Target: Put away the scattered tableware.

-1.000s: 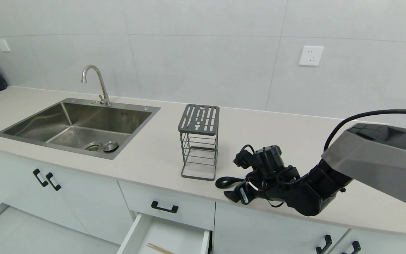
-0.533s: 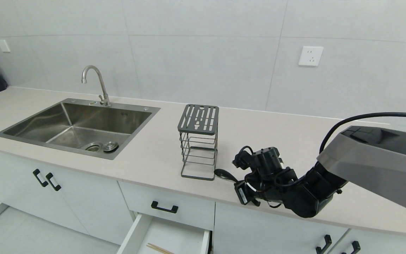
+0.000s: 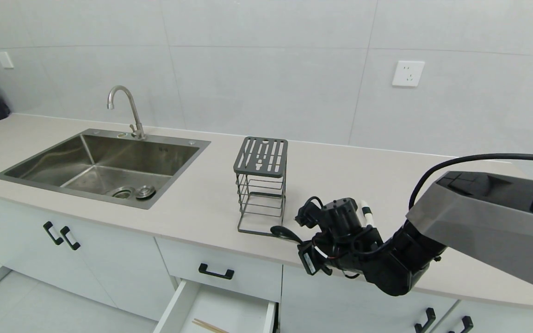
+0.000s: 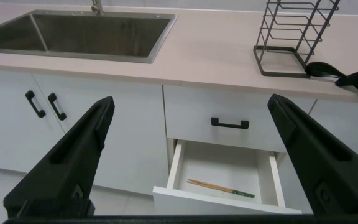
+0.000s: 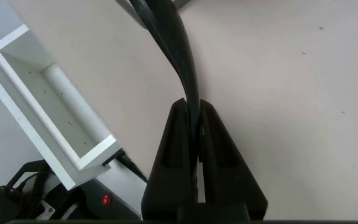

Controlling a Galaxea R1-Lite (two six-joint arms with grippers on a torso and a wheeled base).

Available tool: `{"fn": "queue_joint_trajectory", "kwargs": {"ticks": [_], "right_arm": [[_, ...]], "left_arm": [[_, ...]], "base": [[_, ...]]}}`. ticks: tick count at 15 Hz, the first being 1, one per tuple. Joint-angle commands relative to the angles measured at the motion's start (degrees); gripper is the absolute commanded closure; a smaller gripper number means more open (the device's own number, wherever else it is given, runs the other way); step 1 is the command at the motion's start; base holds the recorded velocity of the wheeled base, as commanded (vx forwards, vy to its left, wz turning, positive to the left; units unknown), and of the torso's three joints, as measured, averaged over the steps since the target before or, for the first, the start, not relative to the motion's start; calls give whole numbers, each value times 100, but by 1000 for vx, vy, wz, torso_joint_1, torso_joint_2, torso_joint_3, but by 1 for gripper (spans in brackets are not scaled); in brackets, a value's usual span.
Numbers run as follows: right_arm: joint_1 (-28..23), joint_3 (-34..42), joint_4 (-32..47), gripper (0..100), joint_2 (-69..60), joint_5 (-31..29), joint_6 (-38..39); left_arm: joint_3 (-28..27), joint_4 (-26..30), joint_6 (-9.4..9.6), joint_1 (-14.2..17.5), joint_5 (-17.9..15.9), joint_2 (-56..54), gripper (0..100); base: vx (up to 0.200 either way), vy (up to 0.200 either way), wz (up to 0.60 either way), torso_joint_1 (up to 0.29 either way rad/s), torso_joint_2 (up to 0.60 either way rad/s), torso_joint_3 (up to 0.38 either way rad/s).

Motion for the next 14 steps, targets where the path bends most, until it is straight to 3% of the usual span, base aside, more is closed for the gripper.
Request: {"fn": "queue_joint_trajectory", "kwargs": {"ticks": [1, 8, 12, 14], "right_arm": [[164, 54, -21, 100, -55, 2, 1], [823, 696, -30, 100, -758, -7, 71], [1632, 1188, -30, 100, -1039, -121, 1], [1728, 1161, -117, 100, -1048, -121, -17]], "left_arm": [[0, 0, 0, 1, -2, 7, 0], [0, 0, 0, 1, -2, 7, 0], [0, 0, 0, 1, -2, 7, 0], [0, 0, 0, 1, -2, 7, 0]], "base": [[0, 0, 0, 0, 0, 0], [0, 0, 0, 0, 0, 0], [0, 0, 0, 0, 0, 0], [0, 0, 0, 0, 0, 0]]}}
